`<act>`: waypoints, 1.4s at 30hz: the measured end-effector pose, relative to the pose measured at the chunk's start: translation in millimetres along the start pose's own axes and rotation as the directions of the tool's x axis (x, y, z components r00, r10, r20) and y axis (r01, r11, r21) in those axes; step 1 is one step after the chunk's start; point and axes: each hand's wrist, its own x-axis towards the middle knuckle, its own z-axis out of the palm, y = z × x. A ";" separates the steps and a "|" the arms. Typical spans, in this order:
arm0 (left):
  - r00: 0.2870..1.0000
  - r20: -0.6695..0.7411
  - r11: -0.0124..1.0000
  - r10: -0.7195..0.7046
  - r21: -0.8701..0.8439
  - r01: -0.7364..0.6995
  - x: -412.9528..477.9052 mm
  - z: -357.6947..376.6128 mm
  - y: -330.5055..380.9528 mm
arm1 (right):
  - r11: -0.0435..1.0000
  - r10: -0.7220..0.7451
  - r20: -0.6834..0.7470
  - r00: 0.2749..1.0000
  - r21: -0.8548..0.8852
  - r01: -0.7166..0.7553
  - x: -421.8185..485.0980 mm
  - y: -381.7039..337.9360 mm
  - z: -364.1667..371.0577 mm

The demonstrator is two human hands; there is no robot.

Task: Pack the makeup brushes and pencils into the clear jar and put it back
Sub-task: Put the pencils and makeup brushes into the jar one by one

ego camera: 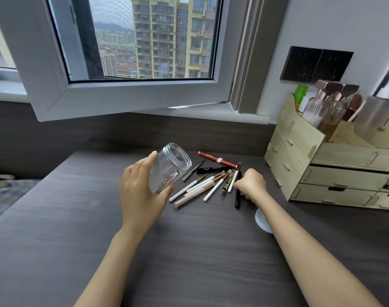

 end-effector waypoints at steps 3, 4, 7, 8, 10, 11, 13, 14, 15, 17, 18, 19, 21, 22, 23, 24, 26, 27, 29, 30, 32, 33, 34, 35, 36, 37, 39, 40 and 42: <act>1.000 0.011 1.000 0.002 0.005 -0.002 -1.0 0.3 0.7 | 0.999 0.037 -0.016 0.999 -0.029 -0.037 1.1 3.1 0.4; 1.000 0.017 1.000 0.001 0.004 -0.001 -1.3 0.3 0.9 | 0.998 0.058 -0.012 0.998 -0.027 -0.058 0.3 5.8 -1.8; 1.000 0.027 1.000 0.015 -0.015 -0.015 -2.2 0.8 1.1 | 0.964 0.131 0.040 0.991 0.228 -0.137 -6.8 13.0 -19.6; 0.999 0.032 1.000 0.023 -0.021 -0.022 -2.3 1.1 1.3 | 0.900 0.136 0.082 0.987 0.406 -0.158 -12.7 13.1 -29.2; 0.998 0.045 0.998 0.043 -0.037 -0.041 -2.8 1.9 2.8 | 0.627 0.068 0.128 0.989 0.766 -0.142 -31.0 6.2 -49.7; 0.997 0.050 0.997 0.059 -0.047 -0.057 -3.2 2.2 4.3 | 0.452 0.005 0.108 0.994 0.887 -0.098 -44.0 -1.3 -59.8; 0.994 0.055 0.994 0.099 -0.059 -0.096 -4.2 2.2 8.8 | 0.225 -0.136 -0.014 0.991 0.973 0.044 -74.4 -19.4 -77.3; 0.991 0.057 0.992 0.117 -0.061 -0.113 -5.0 2.2 11.2 | 0.208 -0.210 -0.082 0.974 0.970 0.126 -90.9 -28.9 -81.7; 0.990 0.060 0.990 0.131 -0.066 -0.127 -5.7 2.0 13.4 | 0.234 -0.274 -0.142 0.951 0.949 0.209 -104.8 -37.1 -82.4; 0.987 0.066 0.986 0.150 -0.079 -0.145 -7.0 1.6 16.2 | 0.374 -0.375 -0.236 0.897 0.847 0.379 -124.9 -47.7 -75.9; 0.985 0.067 0.985 0.158 -0.086 -0.152 -7.6 1.1 17.0 | 0.452 -0.422 -0.253 0.871 0.774 0.444 -130.3 -50.9 -70.9; 0.984 0.066 0.983 0.165 -0.093 -0.159 -8.2 0.7 17.5 | 0.520 -0.473 -0.240 0.848 0.700 0.488 -133.2 -52.7 -65.2; 0.982 0.063 0.979 0.179 -0.105 -0.172 -8.5 -0.3 18.5 | 0.617 -0.567 -0.171 0.806 0.560 0.552 -138.1 -54.0 -52.3; 0.981 0.064 0.978 0.184 -0.107 -0.177 -8.6 -0.4 18.8 | 0.653 -0.607 -0.174 0.775 0.447 0.612 -138.4 -52.4 -45.8; 0.980 0.065 0.978 0.186 -0.107 -0.178 -9.0 -0.5 19.0 | 0.663 -0.649 -0.207 0.732 0.316 0.678 -138.1 -50.9 -39.2; 0.981 0.066 0.979 0.183 -0.108 -0.175 -9.3 -0.5 19.0 | 0.656 -0.684 -0.245 0.687 0.206 0.726 -137.4 -50.1 -34.3; 0.984 0.057 0.981 0.171 -0.108 -0.164 -9.1 -1.0 18.4 | 0.628 -0.727 -0.257 0.637 0.129 0.768 -136.4 -49.7 -29.5; 0.985 0.051 0.982 0.165 -0.102 -0.159 -8.5 -1.3 17.8 | 0.608 -0.733 -0.244 0.635 0.183 0.772 -134.4 -49.0 -28.3; 0.988 0.038 0.986 0.148 -0.086 -0.145 -7.1 -2.3 16.7 | 0.538 -0.697 -0.251 0.671 0.436 0.722 -128.8 -49.5 -29.2; 0.990 0.029 0.988 0.135 -0.082 -0.132 -6.1 -3.2 15.8 | 0.494 -0.642 -0.264 0.720 0.575 0.652 -122.8 -49.8 -29.9; 0.996 0.013 0.993 0.093 -0.079 -0.092 -4.4 -5.2 13.3 | 0.492 -0.449 -0.268 0.853 0.723 0.486 -100.2 -47.7 -28.8; 0.998 0.003 0.995 0.067 -0.078 -0.066 -3.3 -6.3 11.8 | 0.565 -0.353 -0.274 0.895 0.700 0.437 -84.4 -45.1 -25.2; 0.999 -0.011 0.996 0.038 -0.078 -0.039 -2.1 -7.3 10.5 | 0.675 -0.300 -0.285 0.910 0.611 0.414 -64.9 -41.3 -20.2; 1.000 -0.028 0.997 0.009 -0.079 -0.011 -1.1 -7.9 8.8 | 0.789 -0.294 -0.288 0.911 0.464 0.402 -45.8 -37.3 -14.5; 0.999 -0.049 0.996 -0.024 -0.084 0.020 0.0 -8.3 7.3 | 0.873 -0.323 -0.277 0.905 0.282 0.398 -27.9 -33.4 -8.6; 0.996 -0.071 0.994 -0.062 -0.090 0.055 1.1 -8.6 5.8 | 0.908 -0.373 -0.246 0.895 0.102 0.407 -12.3 -30.6 -2.8; 0.983 -0.113 0.985 -0.147 -0.107 0.135 3.4 -9.2 3.3 | 0.869 -0.482 -0.133 0.866 -0.201 0.453 10.2 -28.1 5.8; 0.974 -0.128 0.978 -0.189 -0.117 0.174 4.3 -9.5 2.0 | 0.818 -0.525 -0.079 0.847 -0.321 0.478 18.8 -28.7 9.2; 0.959 -0.150 0.966 -0.241 -0.128 0.223 5.1 -9.3 -0.6 | 0.708 -0.577 0.028 0.816 -0.481 0.517 30.9 -33.5 13.2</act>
